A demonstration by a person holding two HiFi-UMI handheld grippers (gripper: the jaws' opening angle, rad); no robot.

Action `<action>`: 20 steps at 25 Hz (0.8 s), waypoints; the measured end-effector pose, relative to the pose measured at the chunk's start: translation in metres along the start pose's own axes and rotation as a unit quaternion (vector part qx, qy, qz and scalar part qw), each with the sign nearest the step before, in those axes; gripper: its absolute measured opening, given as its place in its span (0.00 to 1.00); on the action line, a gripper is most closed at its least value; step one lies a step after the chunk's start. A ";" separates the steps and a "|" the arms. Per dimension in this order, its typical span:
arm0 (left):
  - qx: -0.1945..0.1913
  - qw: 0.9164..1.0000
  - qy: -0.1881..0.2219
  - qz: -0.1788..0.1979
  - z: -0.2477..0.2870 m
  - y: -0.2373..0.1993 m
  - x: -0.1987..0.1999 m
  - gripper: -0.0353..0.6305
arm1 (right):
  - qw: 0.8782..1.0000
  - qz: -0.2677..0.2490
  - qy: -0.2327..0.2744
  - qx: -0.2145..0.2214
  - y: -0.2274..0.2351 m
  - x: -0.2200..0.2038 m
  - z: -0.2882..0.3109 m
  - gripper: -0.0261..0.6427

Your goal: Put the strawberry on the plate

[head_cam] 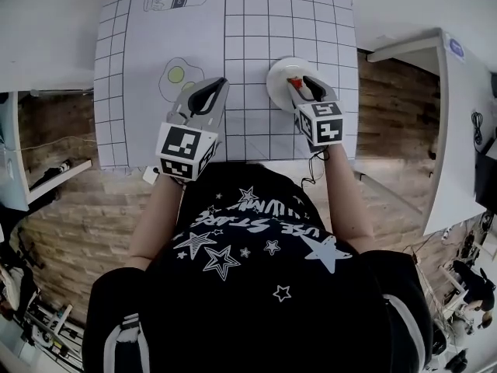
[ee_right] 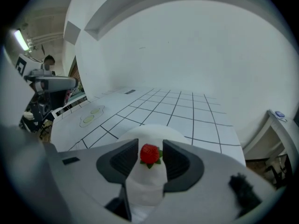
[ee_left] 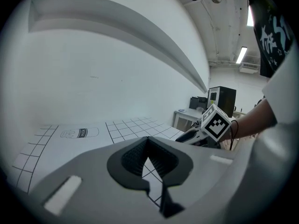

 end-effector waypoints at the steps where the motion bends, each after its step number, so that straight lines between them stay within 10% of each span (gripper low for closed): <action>1: 0.002 1.000 0.003 0.002 -0.001 0.001 0.002 0.07 | 1.000 -0.001 0.005 0.001 0.001 0.002 -0.003 0.27; 20: 0.022 0.998 0.045 0.039 -0.042 0.067 0.016 0.07 | 0.987 -0.037 0.138 0.075 -0.027 0.036 -0.112 0.13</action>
Point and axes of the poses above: the fingertips, and each gripper's own axes: z forward along the fingers, y to its right, x out of its top, the point moved 2 cm from there along -z, backward along the fingers, and after that the axes turned 1 degree about y, right-handed, at the moved point
